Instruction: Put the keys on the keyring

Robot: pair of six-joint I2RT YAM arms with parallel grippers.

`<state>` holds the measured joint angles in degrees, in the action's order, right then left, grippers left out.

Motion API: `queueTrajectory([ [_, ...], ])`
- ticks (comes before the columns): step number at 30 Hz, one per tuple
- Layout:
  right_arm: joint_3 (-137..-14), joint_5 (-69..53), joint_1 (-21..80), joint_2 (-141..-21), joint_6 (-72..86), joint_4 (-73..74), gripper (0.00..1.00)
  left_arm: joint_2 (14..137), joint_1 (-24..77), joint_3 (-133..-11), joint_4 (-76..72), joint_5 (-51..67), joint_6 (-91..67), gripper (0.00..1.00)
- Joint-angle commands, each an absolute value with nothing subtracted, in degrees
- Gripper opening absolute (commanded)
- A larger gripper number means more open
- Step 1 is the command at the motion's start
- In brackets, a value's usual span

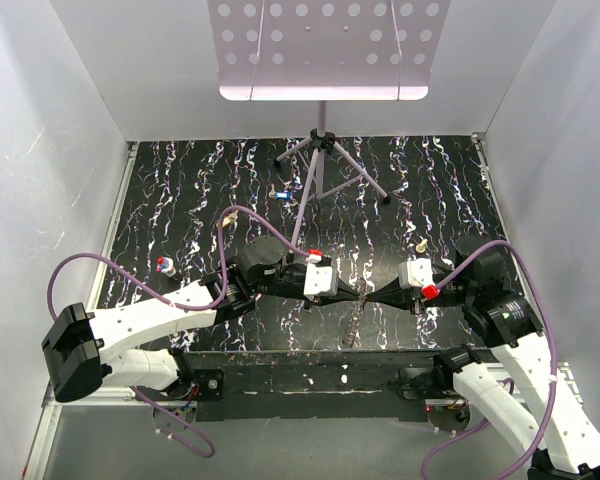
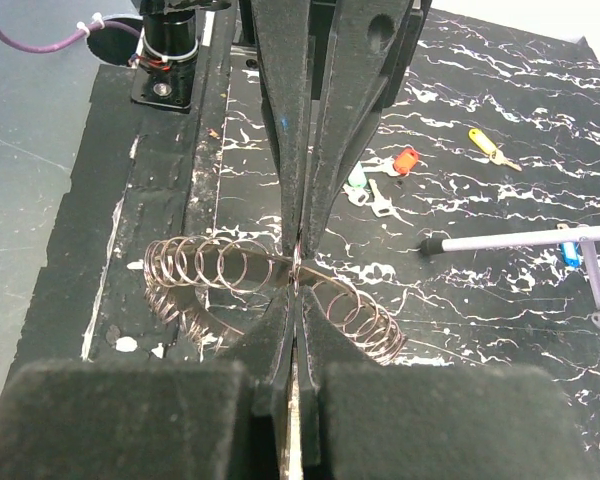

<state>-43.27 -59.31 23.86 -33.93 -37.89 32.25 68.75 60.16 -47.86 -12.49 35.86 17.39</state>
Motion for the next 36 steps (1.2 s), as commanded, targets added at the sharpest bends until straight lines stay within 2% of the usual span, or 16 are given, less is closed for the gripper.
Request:
queueTrajectory([
  [1,-44.56,-61.43,24.35,-34.19,-38.50,32.26,0.01,66.88,59.77,-48.95,-14.77,36.47,17.23,0.00],
  [36,-45.00,-62.14,25.40,-35.42,-36.04,30.23,0.01,68.29,59.50,-51.68,-10.72,35.16,17.14,0.00],
])
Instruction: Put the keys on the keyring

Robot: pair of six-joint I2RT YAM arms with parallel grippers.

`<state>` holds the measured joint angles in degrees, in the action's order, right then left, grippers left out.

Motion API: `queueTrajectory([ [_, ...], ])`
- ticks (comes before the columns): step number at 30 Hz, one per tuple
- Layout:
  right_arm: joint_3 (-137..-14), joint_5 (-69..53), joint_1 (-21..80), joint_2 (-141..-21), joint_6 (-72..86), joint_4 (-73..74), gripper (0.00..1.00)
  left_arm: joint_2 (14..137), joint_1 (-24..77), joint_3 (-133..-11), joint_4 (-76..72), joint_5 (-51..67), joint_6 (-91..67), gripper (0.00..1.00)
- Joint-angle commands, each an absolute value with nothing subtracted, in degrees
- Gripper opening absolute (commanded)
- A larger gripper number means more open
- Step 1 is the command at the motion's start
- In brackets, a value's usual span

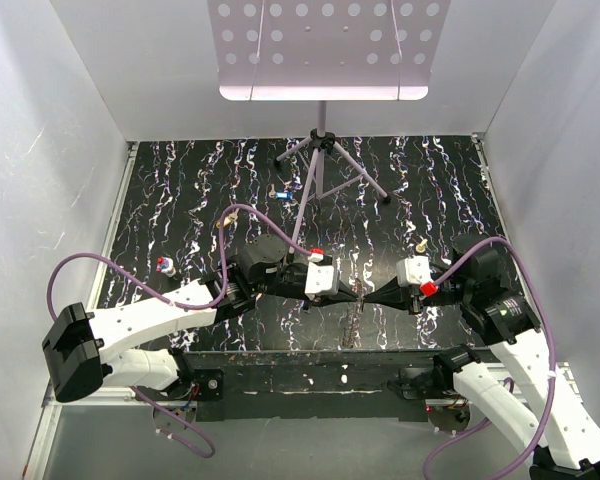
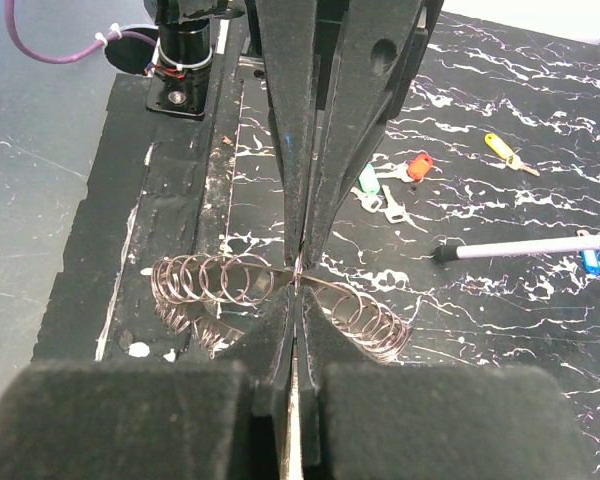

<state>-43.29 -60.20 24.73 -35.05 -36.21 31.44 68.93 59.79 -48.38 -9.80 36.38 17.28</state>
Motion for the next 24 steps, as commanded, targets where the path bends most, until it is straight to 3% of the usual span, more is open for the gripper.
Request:
queueTrajectory([
  [1,-45.00,-62.05,25.49,-35.51,-36.12,30.23,0.01,68.38,59.50,-51.59,-10.81,35.16,16.96,0.00],
  [24,-45.97,-59.86,26.28,-34.89,-39.73,33.14,0.01,67.85,58.97,-51.60,-10.01,33.57,15.20,0.00],
])
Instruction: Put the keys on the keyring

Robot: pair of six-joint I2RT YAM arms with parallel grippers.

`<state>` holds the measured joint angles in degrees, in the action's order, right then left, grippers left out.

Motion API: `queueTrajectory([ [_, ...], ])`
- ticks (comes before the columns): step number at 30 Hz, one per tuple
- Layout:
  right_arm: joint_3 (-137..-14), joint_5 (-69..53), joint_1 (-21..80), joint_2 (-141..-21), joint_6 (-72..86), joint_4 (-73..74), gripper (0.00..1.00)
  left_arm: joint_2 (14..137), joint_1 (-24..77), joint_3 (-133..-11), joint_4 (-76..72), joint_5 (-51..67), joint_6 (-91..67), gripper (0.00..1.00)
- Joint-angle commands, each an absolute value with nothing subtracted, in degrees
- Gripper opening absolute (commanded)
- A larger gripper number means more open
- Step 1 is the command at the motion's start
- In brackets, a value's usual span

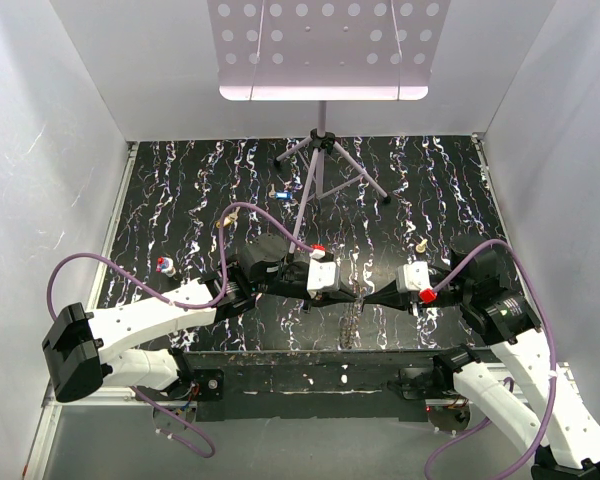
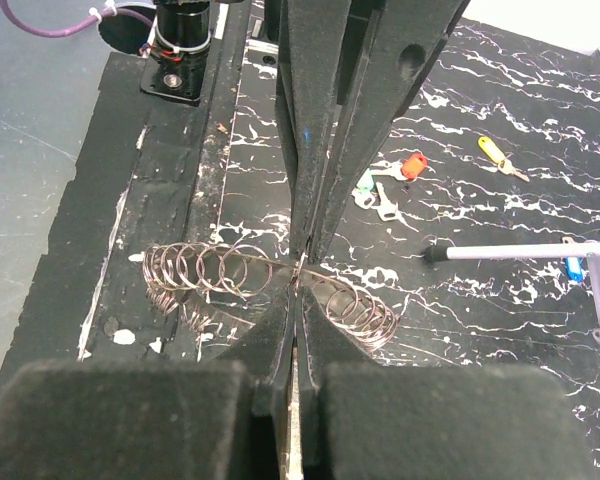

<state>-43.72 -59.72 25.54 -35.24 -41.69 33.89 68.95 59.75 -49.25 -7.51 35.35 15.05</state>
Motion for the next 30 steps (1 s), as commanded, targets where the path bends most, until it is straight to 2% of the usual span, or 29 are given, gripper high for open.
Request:
queueTrajectory([
  [1,-45.97,-59.42,26.28,-34.98,-39.29,32.79,0.01,67.59,58.97,-51.07,-10.45,33.49,15.21,0.00],
  [30,-45.26,-55.37,25.58,-34.63,-31.47,26.54,0.01,65.39,58.27,-48.69,-11.07,35.94,15.56,0.00],
])
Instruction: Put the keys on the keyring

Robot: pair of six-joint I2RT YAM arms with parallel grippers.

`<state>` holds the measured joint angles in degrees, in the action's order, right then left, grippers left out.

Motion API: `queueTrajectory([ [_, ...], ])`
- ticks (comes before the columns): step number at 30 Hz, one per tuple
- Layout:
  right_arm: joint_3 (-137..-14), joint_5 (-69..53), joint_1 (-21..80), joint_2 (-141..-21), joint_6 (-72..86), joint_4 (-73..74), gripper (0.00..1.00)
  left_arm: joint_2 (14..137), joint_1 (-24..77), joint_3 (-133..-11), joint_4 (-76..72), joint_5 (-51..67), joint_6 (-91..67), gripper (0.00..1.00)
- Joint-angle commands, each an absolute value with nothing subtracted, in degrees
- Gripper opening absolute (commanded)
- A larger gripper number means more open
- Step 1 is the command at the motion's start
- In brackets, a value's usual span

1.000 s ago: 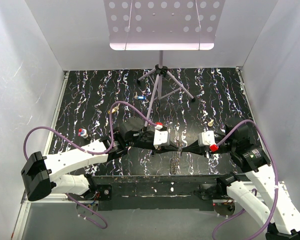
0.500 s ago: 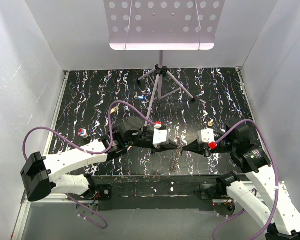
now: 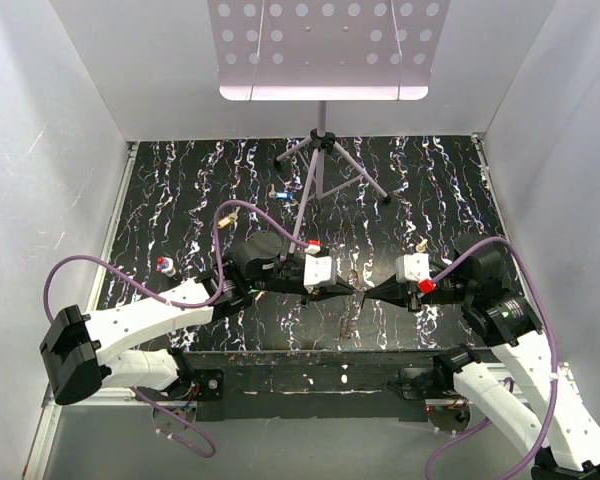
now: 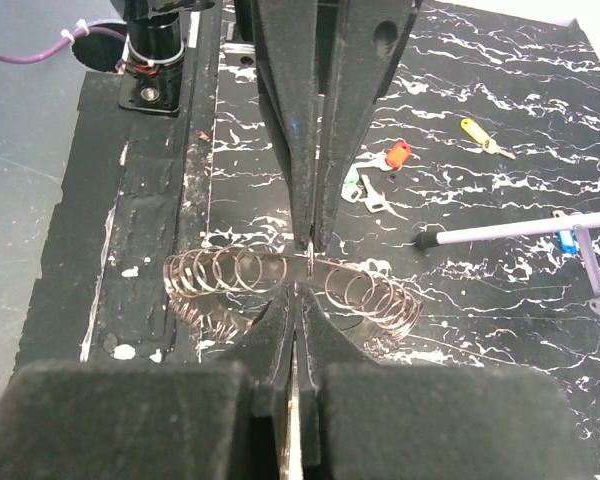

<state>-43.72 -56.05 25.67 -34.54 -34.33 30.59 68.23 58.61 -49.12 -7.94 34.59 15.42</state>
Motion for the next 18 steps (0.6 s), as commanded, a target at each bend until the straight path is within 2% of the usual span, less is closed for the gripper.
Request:
queueTrajectory([
  [1,-45.18,-55.55,25.49,-34.80,-31.38,26.54,0.01,65.22,58.27,-48.52,-11.25,36.12,15.47,0.00],
  [12,-45.18,-56.33,25.49,-34.98,-31.03,26.45,0.01,65.04,57.92,-47.46,-13.44,37.44,14.85,0.00],
  [18,-45.09,-61.52,25.40,-34.63,-33.22,28.30,0.01,64.51,56.95,-45.18,-17.48,39.28,13.19,0.00],
])
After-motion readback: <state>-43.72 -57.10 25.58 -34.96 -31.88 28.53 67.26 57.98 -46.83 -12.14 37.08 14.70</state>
